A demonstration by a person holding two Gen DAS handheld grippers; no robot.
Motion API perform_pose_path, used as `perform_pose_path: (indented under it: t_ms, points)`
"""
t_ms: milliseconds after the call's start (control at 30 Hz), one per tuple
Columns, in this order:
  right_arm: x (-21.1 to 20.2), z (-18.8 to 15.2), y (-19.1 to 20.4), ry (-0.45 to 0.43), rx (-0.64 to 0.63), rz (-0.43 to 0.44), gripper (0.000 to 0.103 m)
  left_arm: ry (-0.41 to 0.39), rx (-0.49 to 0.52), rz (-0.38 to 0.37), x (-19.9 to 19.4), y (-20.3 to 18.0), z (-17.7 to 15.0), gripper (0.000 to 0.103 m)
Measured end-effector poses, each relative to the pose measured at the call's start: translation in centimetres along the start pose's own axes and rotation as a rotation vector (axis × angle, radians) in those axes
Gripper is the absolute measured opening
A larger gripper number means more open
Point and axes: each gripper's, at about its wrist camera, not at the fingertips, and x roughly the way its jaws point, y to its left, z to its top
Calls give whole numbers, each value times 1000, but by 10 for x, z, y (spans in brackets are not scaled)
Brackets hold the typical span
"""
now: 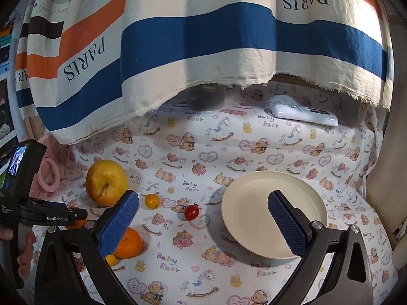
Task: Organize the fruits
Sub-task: 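Move the left gripper down over the orange beside the yellow apple, then close the left gripper on the orange and lift it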
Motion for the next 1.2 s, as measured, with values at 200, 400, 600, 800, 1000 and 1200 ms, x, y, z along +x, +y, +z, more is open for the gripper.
perform_pose_path:
  t_ms: [200, 400, 600, 800, 1000, 1200]
  points:
    - [2, -1, -2, 5, 4, -21, 102, 49, 14, 0, 13, -3, -3, 51]
    - [6, -1, -2, 16, 2, -39, 102, -5, 32, -77, 7, -13, -9, 48]
    - [9, -2, -3, 32, 5, -40, 102, -27, 109, -43, 17, -32, -18, 49]
    - [9, -3, -4, 36, 4, -40, 102, -86, 189, 32, 12, -33, -21, 84]
    - [10, -5, -4, 40, 0, -47, 102, -35, 172, 24, 11, -29, -23, 69]
    - [13, -6, -4, 47, -4, -52, 102, -11, 173, 5, 14, -33, -28, 49]
